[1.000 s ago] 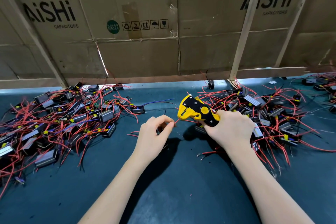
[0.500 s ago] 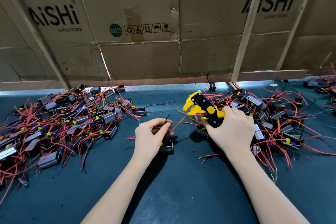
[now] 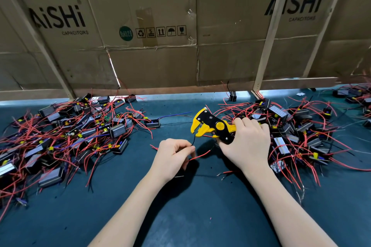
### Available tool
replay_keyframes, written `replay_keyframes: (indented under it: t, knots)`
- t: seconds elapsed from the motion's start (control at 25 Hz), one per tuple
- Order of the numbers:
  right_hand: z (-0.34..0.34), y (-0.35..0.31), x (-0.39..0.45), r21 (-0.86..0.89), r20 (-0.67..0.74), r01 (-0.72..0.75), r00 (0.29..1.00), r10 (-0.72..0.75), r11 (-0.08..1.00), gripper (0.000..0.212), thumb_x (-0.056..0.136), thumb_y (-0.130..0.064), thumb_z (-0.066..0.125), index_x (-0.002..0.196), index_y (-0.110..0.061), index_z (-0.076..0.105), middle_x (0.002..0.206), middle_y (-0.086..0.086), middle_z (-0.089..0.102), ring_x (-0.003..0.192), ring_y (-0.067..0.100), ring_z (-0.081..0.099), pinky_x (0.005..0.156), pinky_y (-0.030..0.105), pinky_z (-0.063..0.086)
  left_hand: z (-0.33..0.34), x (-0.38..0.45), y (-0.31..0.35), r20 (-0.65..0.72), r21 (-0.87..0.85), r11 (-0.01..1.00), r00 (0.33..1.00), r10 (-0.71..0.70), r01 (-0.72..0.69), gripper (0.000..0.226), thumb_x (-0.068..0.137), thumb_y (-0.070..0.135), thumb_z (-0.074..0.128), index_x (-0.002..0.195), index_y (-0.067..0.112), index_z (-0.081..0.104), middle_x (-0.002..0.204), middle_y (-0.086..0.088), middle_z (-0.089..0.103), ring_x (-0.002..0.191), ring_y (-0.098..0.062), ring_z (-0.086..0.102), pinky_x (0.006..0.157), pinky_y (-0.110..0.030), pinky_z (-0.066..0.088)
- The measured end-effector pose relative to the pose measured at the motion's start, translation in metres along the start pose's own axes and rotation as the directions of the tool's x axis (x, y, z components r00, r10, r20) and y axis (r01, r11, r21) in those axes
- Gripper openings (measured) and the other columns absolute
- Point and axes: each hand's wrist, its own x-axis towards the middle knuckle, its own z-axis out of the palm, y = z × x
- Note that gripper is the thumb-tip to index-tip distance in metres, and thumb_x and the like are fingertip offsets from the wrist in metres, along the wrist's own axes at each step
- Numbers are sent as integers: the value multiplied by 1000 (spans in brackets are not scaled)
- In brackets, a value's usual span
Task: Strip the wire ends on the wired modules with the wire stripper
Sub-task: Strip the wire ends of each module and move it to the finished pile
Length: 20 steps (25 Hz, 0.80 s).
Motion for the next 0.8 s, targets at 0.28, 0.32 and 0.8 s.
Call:
replay_keyframes:
  t: [0.28,0.32,0.8]
  knots:
    - [-3,1,0,33,8,64,998,-64,997,50,54,-54,79,73,-11,61,67,4,59,66,29,57,67,37,34,-2,2,-2,-12,34,999,1000,-8,8,38,90,9,59,53,18,60,38,1,51,38,-10,46,53,-21,41]
    - [-3,1,0,35,16,66,998,-66,997,50,55,-54,80,72,-11,61,66,4,59,65,29,58,66,36,34,-2,2,-2,-12,40,999,1000,-3,3,38,89,9,59,53,18,60,38,1,51,38,-10,46,53,-21,40]
    - [-10,5,4,29,102,60,993,-63,998,49,56,-53,84,61,-11,58,59,7,61,59,30,62,65,36,36,-2,2,-2,0,51,999,1000,14,-14,36,88,11,59,52,15,59,37,1,51,38,-10,45,54,-21,40]
